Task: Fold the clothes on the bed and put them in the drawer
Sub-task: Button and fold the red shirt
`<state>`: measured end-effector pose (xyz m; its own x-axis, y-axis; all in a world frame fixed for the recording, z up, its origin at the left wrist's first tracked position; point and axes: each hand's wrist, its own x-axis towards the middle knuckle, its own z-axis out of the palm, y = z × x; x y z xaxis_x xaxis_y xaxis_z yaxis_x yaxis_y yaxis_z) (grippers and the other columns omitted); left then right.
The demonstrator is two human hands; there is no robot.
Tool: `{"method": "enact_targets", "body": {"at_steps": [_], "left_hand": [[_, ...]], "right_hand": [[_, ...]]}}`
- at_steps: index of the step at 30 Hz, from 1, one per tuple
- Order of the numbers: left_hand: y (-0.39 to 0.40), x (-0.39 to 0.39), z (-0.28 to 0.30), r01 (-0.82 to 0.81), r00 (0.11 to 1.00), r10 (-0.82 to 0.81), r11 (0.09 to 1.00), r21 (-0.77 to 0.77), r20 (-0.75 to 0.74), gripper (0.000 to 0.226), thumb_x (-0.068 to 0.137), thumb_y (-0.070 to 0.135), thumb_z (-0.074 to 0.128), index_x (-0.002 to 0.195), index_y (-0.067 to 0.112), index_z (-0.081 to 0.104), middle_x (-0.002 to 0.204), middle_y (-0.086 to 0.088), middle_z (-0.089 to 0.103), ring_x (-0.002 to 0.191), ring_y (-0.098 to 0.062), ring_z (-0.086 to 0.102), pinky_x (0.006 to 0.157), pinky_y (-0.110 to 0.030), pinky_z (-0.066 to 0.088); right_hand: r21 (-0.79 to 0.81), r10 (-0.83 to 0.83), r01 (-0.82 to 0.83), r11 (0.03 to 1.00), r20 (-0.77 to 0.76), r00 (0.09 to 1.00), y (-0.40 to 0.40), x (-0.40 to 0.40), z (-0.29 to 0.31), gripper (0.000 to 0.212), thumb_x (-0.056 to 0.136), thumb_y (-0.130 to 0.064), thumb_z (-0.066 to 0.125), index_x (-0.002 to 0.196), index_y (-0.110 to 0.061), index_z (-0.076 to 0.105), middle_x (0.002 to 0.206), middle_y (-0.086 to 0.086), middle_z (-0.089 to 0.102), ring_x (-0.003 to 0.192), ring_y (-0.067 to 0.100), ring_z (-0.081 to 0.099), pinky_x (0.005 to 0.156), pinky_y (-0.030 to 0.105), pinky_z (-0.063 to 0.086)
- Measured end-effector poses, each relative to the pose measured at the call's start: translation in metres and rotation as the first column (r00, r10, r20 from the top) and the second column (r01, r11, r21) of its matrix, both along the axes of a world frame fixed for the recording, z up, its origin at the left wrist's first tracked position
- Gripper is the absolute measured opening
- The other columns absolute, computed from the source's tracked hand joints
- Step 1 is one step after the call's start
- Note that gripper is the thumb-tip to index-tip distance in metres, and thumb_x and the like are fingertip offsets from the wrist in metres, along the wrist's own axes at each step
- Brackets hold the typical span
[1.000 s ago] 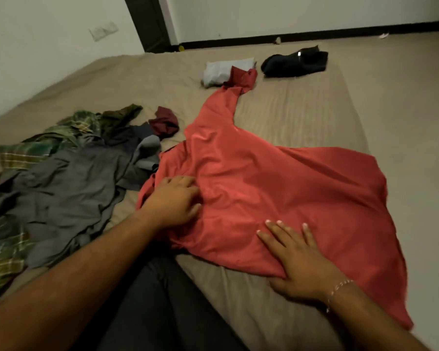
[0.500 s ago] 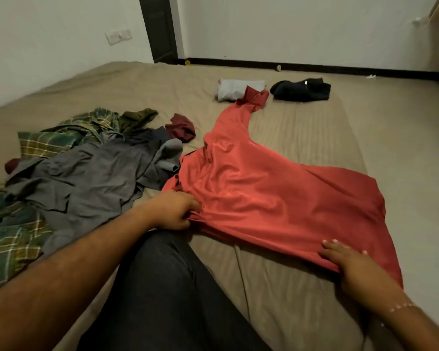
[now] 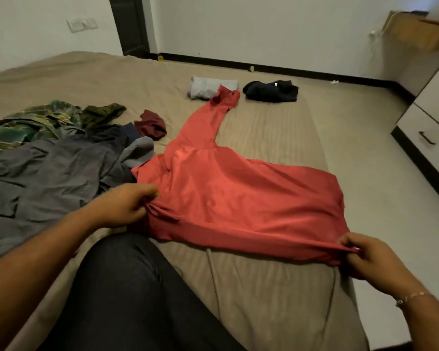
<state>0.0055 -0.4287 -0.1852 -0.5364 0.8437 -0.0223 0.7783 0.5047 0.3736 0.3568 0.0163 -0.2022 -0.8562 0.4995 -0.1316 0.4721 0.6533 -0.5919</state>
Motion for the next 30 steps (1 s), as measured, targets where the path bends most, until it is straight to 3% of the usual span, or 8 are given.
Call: {"method": "enact_targets", "body": {"at_steps": [3, 6, 8, 13, 17, 20, 23, 30], "left_hand": [[0.01, -0.018, 0.015, -0.1, 0.994, 0.1, 0.995, 0.014, 0.033, 0.022, 0.082, 0.014, 0.057, 0.094, 0.03, 0.066, 0.087, 0.008, 0.068, 0.078, -0.011, 0.065, 0.074, -0.039, 0.054], [0.036, -0.05, 0.032, -0.139, 0.984, 0.146, 0.988, -0.072, 0.099, 0.033, 0.088, -0.003, 0.061, 0.096, 0.028, 0.069, 0.098, 0.008, 0.071, 0.087, 0.0, 0.065, 0.077, -0.017, 0.047], [0.059, -0.072, 0.031, -0.19, 0.981, 0.191, 0.98, -0.055, 0.015, 0.029, 0.085, -0.004, 0.061, 0.095, 0.021, 0.071, 0.095, 0.001, 0.069, 0.088, -0.008, 0.065, 0.074, -0.022, 0.047], [0.121, -0.087, 0.014, -0.465, 0.831, 0.418, 0.884, -0.046, -0.366, 0.046, 0.084, 0.022, 0.067, 0.129, 0.023, 0.065, 0.125, -0.012, 0.064, 0.116, -0.037, 0.058, 0.095, -0.049, 0.05], [0.157, -0.004, -0.02, -0.269, 0.812, 0.345, 0.937, 0.222, -0.47, 0.067, 0.079, 0.029, 0.068, 0.144, 0.018, 0.052, 0.154, -0.015, 0.044, 0.142, -0.036, 0.04, 0.112, -0.057, 0.033], [0.167, 0.073, -0.058, 0.048, 0.876, -0.002, 0.995, 0.083, -0.482, 0.083, 0.075, 0.039, 0.064, 0.154, 0.023, 0.044, 0.169, -0.015, 0.025, 0.153, -0.035, 0.028, 0.119, -0.055, 0.026], [0.177, 0.088, -0.084, 0.14, 0.877, -0.19, 0.98, -0.145, -0.442, 0.085, 0.081, 0.046, 0.056, 0.161, 0.03, 0.03, 0.172, -0.009, 0.015, 0.158, -0.028, 0.02, 0.122, -0.058, 0.02], [0.14, 0.014, -0.067, -0.313, 0.935, 0.208, 0.864, -0.393, -0.288, 0.094, 0.085, 0.054, 0.052, 0.164, 0.035, 0.004, 0.174, 0.002, -0.009, 0.159, -0.014, -0.007, 0.122, -0.062, 0.008]], "right_hand": [[-0.145, -0.058, 0.037, 0.989, -0.14, 0.988, 0.017, -0.007, 0.017, 0.042, 0.091, 0.02, 0.049, 0.095, -0.014, 0.073, 0.073, 0.018, 0.07, 0.057, 0.04, 0.063, 0.055, 0.042, 0.053], [-0.131, -0.126, 0.1, 0.986, -0.207, 0.97, 0.043, -0.032, 0.03, 0.034, 0.092, 0.019, 0.053, 0.099, -0.008, 0.074, 0.085, 0.01, 0.075, 0.075, 0.022, 0.069, 0.068, 0.036, 0.057], [-0.111, -0.206, 0.187, 0.976, -0.197, 0.958, 0.062, -0.056, 0.028, 0.027, 0.093, 0.012, 0.06, 0.097, -0.011, 0.074, 0.086, 0.014, 0.075, 0.077, 0.026, 0.067, 0.07, 0.039, 0.054], [0.248, -0.322, 0.317, 0.915, -0.022, 0.946, 0.081, -0.1, 0.005, 0.026, 0.085, -0.01, 0.065, 0.107, -0.022, 0.071, 0.101, 0.013, 0.075, 0.095, 0.039, 0.069, 0.082, 0.043, 0.056], [0.582, -0.085, 0.145, 0.8, -0.13, 0.988, 0.043, -0.096, -0.024, 0.064, 0.078, -0.029, 0.065, 0.14, -0.014, 0.057, 0.144, 0.016, 0.057, 0.126, 0.038, 0.056, 0.102, 0.055, 0.049], [0.481, 0.237, -0.182, 0.858, -0.056, 0.97, 0.002, -0.096, -0.043, 0.082, 0.084, -0.05, 0.063, 0.158, -0.027, 0.037, 0.168, 0.004, 0.028, 0.153, 0.024, 0.029, 0.124, 0.055, 0.024], [0.409, 0.389, -0.429, 0.806, 0.18, 0.903, -0.019, -0.109, -0.058, 0.087, 0.087, -0.062, 0.051, 0.163, -0.038, 0.017, 0.172, -0.008, 0.011, 0.158, 0.014, 0.009, 0.128, 0.048, -0.004], [0.484, 0.224, -0.364, 0.796, 0.322, 0.92, -0.013, -0.107, -0.086, 0.086, 0.087, -0.083, 0.023, 0.161, -0.048, -0.003, 0.17, -0.018, -0.012, 0.158, 0.01, -0.014, 0.12, 0.061, -0.021]]}}
